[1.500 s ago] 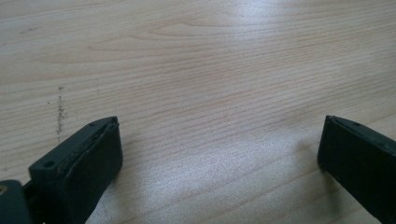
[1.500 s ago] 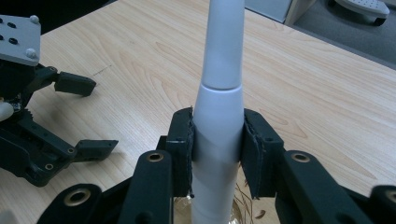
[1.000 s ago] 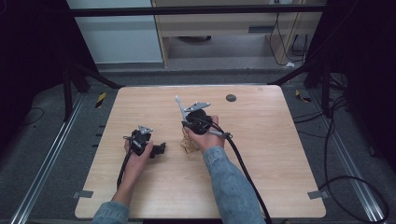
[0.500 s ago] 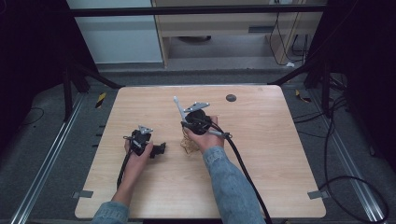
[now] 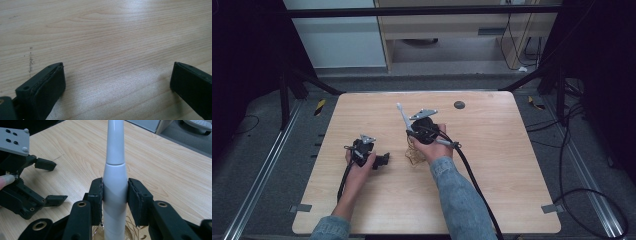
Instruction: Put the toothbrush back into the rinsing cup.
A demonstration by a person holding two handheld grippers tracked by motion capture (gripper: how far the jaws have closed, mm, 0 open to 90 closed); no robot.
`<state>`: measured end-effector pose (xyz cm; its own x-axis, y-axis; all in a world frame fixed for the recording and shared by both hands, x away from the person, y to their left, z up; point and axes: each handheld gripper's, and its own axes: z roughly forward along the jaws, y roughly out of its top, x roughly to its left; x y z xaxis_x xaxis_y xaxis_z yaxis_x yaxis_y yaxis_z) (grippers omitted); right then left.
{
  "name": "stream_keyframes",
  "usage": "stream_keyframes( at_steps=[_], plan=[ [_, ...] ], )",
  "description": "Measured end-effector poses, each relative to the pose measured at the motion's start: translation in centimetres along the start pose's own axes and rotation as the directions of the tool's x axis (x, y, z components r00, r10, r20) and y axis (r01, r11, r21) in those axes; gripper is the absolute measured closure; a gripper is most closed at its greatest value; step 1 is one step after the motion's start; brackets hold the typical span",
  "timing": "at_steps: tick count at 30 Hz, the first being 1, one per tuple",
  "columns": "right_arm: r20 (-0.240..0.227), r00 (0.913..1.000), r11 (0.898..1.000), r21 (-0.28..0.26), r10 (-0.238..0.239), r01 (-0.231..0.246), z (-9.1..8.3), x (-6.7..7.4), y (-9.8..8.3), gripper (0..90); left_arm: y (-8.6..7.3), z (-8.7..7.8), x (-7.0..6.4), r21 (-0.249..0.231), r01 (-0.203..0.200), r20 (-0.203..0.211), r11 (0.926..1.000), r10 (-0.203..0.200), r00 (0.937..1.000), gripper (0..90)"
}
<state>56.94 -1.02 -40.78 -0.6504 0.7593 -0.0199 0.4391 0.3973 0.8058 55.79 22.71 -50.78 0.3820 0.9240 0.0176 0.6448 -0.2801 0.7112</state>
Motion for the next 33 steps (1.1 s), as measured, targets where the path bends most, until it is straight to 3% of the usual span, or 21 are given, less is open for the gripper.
stream_keyframes(
  at_steps=[33],
  plan=[
    [0.010, 1.0000, 1.000, -0.006, -0.002, 0.002, -1.8, -0.4, 0.0, 58.7, 0.0, 0.0, 0.0, 0.000, -0.001, 0.001, 1.0000, 0.001, 1.0000, 0.0]
  ],
)
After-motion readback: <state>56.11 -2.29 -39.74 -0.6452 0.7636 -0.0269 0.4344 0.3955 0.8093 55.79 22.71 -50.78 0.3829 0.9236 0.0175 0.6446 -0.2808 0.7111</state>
